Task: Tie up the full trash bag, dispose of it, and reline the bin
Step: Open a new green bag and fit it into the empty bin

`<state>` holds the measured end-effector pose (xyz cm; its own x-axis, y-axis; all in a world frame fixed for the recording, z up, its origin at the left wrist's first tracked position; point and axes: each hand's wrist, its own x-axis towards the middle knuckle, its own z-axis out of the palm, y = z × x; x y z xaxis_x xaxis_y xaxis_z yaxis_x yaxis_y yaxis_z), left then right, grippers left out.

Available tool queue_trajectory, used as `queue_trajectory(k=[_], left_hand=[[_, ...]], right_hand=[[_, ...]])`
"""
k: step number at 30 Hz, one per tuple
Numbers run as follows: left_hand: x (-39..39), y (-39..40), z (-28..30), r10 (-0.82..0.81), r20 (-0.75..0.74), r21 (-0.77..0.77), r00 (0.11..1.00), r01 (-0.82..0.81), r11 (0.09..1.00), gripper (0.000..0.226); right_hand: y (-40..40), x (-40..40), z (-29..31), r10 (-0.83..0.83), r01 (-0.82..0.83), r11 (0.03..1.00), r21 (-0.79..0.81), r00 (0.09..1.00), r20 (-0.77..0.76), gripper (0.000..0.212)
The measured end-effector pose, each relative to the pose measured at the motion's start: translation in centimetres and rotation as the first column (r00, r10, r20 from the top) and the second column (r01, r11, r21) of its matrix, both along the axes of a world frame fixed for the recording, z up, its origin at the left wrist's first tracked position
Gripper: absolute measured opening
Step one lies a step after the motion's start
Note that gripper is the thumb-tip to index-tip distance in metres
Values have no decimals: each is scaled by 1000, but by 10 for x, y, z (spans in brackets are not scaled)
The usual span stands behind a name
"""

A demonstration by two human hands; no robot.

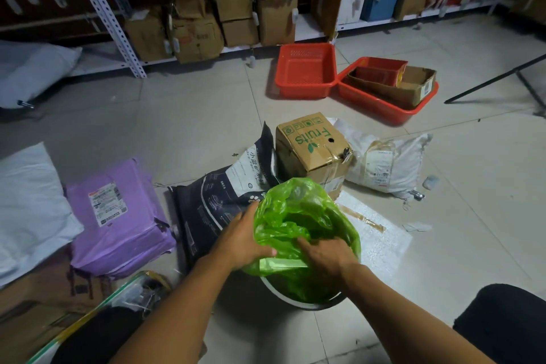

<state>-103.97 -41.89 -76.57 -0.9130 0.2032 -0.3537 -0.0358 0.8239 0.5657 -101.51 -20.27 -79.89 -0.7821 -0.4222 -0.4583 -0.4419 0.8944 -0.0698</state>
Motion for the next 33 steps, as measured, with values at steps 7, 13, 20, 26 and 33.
queue_trajectory(k=[7,13,20,26,33], left_hand=[[-3,-9,2,29,-72,-54,997,-33,998,87],[6,-5,2,-46,-207,-20,977,42,999,30],[15,-3,4,-104,68,-60,992,108,992,104],[19,-11,6,-148,162,-134,976,170,976,138],[22,-12,-5,-170,184,-264,968,215,940,142]], right_hand=[[28,2,15,-64,76,987,-140,994,88,67],[44,10,36,-72,78,947,-313,997,31,30],[38,29,47,-129,179,925,-337,978,166,44],[40,34,53,-284,347,840,-417,936,208,50],[52,44,60,-66,131,922,-364,980,186,32]])
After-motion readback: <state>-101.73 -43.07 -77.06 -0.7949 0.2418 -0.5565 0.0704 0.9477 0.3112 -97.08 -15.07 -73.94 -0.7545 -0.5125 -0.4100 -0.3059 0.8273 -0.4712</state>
